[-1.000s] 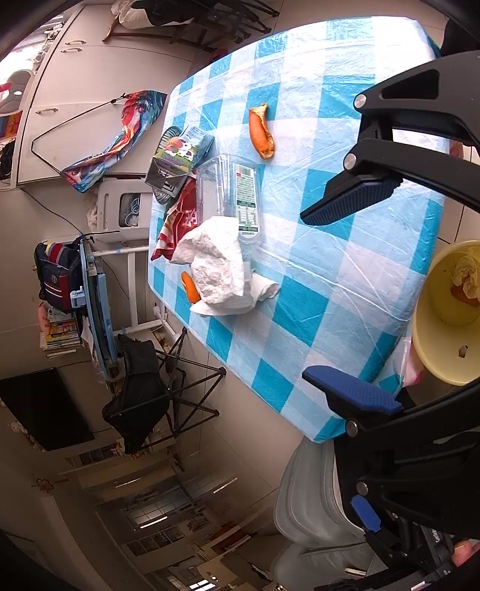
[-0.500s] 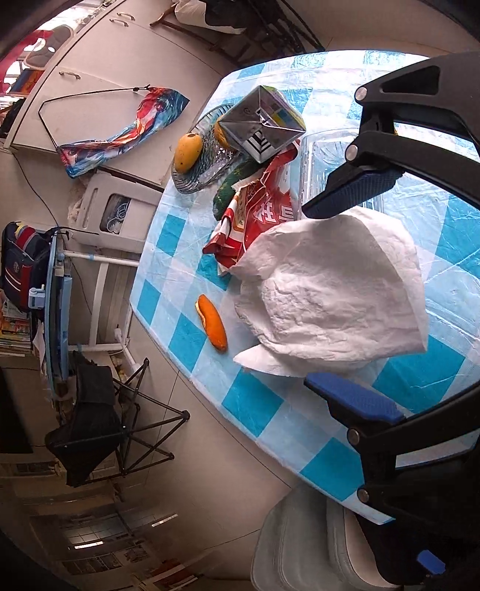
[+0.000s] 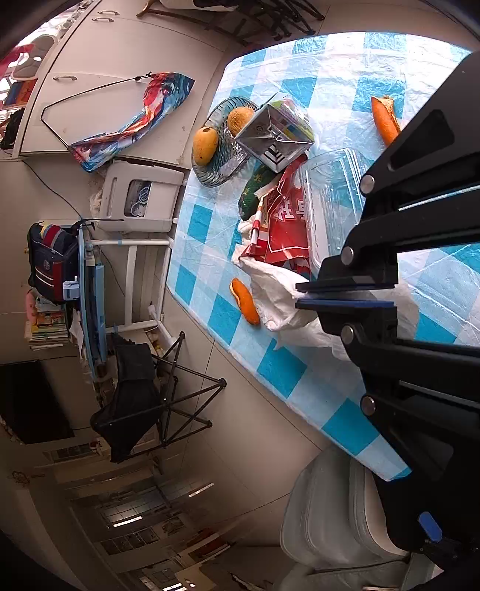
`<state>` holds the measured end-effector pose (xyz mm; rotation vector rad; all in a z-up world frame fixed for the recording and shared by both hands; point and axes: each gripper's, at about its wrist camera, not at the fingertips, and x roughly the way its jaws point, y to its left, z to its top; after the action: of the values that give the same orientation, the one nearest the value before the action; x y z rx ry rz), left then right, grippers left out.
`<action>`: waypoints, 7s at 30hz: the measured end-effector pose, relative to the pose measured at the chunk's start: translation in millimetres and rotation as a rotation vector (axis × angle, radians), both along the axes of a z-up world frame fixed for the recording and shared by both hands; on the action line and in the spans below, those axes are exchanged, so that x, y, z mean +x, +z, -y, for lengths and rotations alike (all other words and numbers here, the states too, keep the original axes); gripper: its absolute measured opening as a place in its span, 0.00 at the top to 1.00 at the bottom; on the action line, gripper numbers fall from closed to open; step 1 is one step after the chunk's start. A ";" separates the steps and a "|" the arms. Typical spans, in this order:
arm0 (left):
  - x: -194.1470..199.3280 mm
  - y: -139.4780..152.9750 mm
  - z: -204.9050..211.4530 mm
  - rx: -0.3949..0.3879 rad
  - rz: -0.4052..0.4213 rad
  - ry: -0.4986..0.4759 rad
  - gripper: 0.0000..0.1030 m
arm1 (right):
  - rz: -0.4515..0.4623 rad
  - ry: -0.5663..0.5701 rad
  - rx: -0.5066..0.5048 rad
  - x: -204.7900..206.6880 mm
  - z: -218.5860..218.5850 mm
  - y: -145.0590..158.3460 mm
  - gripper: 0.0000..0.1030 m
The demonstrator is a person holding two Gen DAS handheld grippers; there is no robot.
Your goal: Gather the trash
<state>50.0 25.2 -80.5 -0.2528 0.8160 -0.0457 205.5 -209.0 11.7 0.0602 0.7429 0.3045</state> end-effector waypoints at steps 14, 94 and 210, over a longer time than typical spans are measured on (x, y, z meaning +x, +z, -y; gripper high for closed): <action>6.5 1.4 5.5 0.008 -0.014 -0.016 0.20 | -0.174 -0.071 0.022 -72.0 59.9 -60.8 0.96; -29.5 0.2 77.9 -0.011 -0.168 -0.409 0.86 | -0.442 0.189 0.035 -192.4 -32.3 -131.8 0.91; -24.2 3.6 1.7 -0.055 0.025 0.000 0.13 | -0.246 -0.349 0.785 -36.1 26.1 -86.3 0.26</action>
<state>25.8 23.5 -76.9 -0.3036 0.7902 -0.0710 169.5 -235.1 -74.5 0.9740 0.8027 0.2403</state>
